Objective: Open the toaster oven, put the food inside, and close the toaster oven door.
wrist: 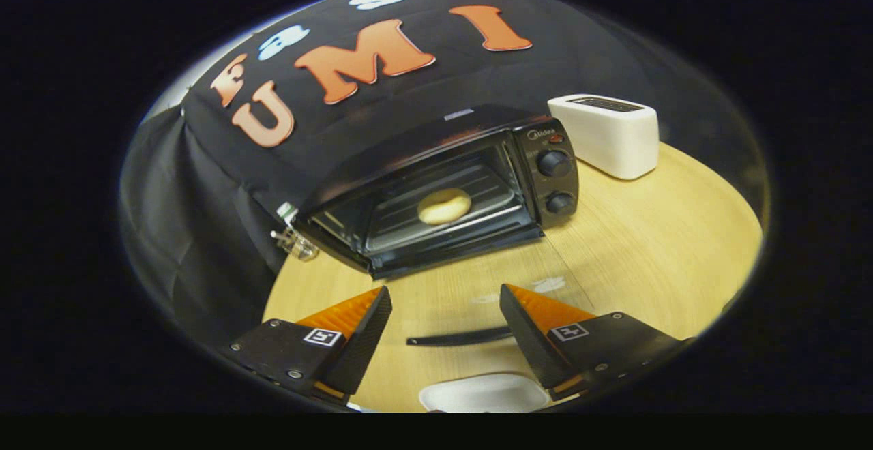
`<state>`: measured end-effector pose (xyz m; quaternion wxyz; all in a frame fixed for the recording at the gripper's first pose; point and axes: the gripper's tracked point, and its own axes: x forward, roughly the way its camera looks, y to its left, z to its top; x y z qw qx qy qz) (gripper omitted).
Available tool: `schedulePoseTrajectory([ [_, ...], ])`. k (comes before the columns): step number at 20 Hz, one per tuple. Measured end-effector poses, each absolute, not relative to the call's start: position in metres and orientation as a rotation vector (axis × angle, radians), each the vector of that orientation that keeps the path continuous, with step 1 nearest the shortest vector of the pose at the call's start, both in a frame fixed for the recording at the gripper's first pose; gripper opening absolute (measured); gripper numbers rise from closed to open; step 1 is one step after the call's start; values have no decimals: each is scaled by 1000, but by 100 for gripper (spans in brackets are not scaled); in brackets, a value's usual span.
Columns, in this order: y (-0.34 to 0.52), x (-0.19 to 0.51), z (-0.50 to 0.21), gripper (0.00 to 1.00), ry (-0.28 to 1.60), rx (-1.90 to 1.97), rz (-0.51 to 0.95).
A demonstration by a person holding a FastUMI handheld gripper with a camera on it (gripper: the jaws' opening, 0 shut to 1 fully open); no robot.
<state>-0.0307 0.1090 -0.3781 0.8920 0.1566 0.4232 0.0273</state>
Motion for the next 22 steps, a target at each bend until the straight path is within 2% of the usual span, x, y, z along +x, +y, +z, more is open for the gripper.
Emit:
schedulePoseTrajectory([
  [7, 115, -91, -438, 99, 1028, 173, 48],
  [16, 122, -95, -477, 99, 1127, 51, 60],
  [22, 126, -91, -475, 99, 1136, -33, 87],
])
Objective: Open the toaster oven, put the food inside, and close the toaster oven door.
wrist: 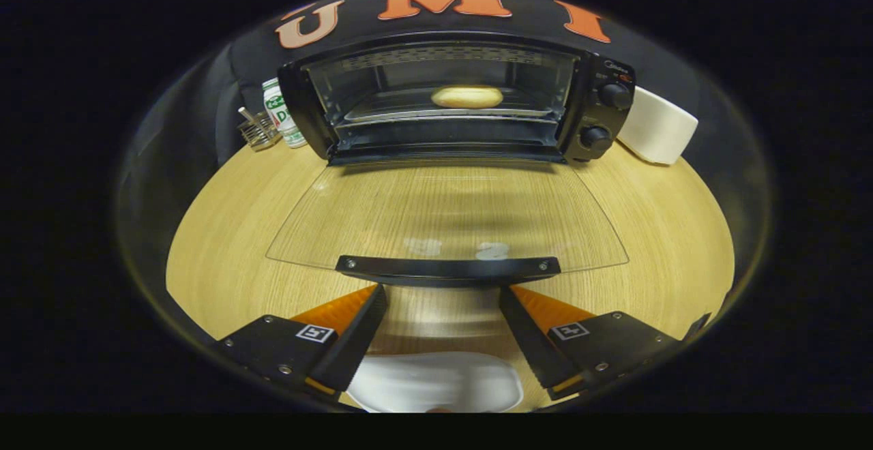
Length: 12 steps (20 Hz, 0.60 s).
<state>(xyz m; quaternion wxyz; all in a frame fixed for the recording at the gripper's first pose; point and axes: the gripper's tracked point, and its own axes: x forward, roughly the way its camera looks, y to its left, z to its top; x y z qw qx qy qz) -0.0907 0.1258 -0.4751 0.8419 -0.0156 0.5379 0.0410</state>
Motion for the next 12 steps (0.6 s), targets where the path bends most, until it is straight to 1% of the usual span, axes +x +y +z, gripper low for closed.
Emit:
schedulePoseTrajectory([
  [2, 126, -89, -468, 99, 1130, -12, 98],
  [7, 127, -73, -434, 100, 1040, -19, 124],
  [12, 128, -18, -392, 100, 882, -113, 150],
])
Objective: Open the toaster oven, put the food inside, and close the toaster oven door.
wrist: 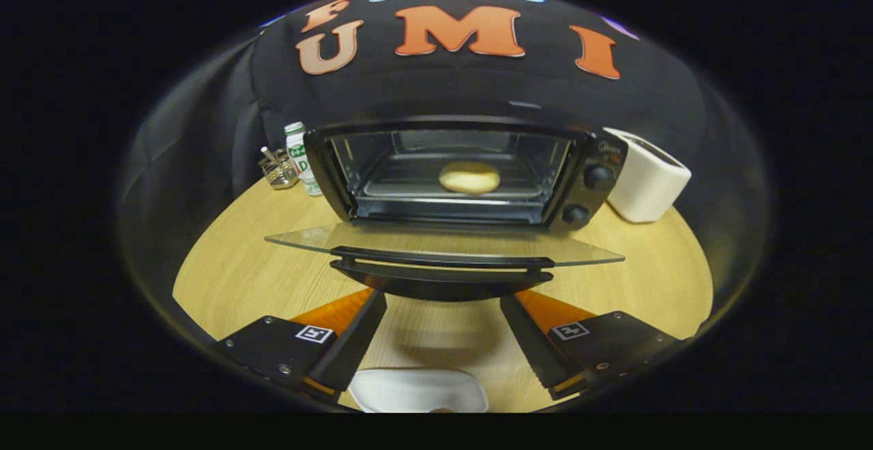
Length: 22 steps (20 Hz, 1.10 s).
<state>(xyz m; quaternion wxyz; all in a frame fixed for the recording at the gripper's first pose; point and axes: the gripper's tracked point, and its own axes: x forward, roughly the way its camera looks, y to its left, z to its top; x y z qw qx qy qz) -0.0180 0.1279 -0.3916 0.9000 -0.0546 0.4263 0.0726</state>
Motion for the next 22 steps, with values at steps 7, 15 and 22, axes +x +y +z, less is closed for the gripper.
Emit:
schedulePoseTrajectory([
  [7, 136, 50, -364, 100, 800, -135, 158],
  [15, 138, 77, -343, 100, 765, -106, 155],
  [22, 111, 59, -257, 100, 575, -144, 154],
])
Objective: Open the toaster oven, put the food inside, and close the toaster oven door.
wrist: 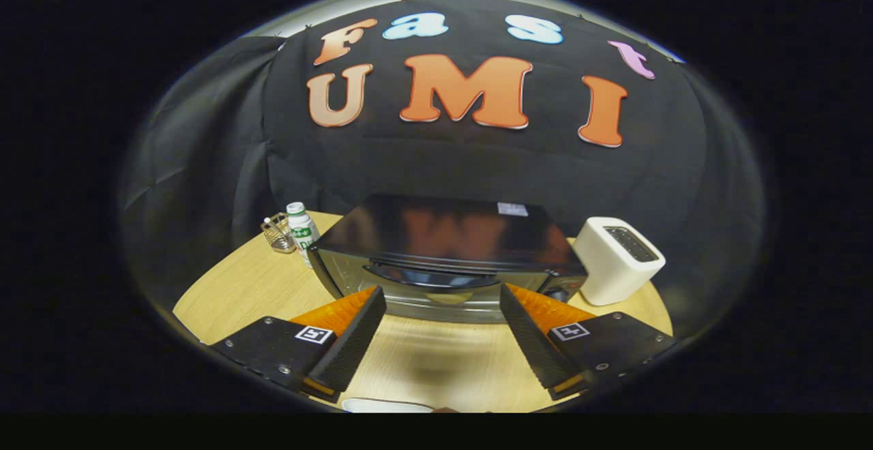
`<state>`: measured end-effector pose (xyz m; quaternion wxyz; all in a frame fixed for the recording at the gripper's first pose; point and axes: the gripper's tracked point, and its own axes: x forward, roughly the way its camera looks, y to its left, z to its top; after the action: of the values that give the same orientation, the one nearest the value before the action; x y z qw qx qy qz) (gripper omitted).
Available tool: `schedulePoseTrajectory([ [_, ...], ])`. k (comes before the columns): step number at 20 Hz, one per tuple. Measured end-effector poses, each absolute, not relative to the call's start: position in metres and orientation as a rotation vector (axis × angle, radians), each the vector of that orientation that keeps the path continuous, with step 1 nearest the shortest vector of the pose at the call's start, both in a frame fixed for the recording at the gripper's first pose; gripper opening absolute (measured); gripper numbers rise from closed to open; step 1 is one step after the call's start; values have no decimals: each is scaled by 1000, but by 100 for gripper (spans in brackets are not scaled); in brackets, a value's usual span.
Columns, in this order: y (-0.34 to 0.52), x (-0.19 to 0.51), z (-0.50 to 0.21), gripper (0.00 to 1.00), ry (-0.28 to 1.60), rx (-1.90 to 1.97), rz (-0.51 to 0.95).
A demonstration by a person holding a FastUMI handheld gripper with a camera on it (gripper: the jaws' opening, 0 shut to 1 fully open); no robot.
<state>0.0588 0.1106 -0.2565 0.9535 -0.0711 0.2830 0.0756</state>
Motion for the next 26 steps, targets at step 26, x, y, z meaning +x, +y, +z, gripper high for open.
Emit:
schedulePoseTrajectory([
  [26, -29, 29, -2, 99, 27, 26, -41],
])
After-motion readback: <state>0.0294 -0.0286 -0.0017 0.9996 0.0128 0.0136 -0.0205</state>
